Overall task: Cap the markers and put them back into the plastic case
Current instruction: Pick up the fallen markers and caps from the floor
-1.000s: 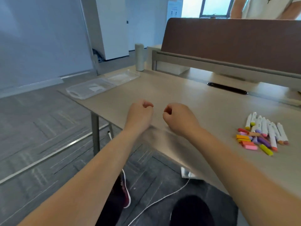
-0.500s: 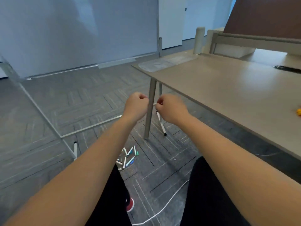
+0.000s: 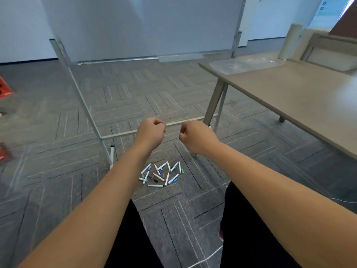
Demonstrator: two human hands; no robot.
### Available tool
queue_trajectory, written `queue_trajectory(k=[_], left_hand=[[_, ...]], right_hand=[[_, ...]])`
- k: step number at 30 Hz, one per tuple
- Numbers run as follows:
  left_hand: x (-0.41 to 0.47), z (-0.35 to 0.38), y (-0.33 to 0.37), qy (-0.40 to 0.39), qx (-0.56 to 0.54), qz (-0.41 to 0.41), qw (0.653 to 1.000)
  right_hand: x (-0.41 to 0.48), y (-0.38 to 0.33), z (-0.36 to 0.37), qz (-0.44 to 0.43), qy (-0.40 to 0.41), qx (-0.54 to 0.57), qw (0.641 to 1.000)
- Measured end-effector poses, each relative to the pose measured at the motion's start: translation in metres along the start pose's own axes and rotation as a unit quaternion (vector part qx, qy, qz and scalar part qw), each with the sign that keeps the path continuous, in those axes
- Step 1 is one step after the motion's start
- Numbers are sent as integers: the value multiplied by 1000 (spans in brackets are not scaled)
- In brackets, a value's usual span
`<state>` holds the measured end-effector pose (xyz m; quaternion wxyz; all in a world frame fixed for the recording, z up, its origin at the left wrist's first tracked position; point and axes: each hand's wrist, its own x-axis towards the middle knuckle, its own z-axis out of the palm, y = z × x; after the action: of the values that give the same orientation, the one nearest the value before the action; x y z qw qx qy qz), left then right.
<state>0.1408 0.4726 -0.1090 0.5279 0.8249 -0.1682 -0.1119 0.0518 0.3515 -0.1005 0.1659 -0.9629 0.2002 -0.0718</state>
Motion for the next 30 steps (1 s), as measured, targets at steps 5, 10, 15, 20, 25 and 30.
queue_trajectory(k=[5, 10, 15, 20, 25, 30], left_hand=[[46, -3, -32, -5, -7, -30, 1000], [113, 17, -77, -16, 3, -66, 998], [192, 58, -141, -37, 58, -111, 991], [259, 102, -217, -67, 101, -146, 982], [311, 147, -299, -98, 128, -193, 968], [350, 198, -378, -147, 154, -236, 948]], right_hand=[[45, 2, 38, 4, -34, 15, 999], [112, 20, 94, 10, -82, 39, 996], [194, 58, 166, 29, -113, 55, 992], [263, 97, 253, 74, -158, 75, 982], [307, 134, 343, 113, -223, 59, 966], [332, 177, 431, 203, -272, 61, 939]])
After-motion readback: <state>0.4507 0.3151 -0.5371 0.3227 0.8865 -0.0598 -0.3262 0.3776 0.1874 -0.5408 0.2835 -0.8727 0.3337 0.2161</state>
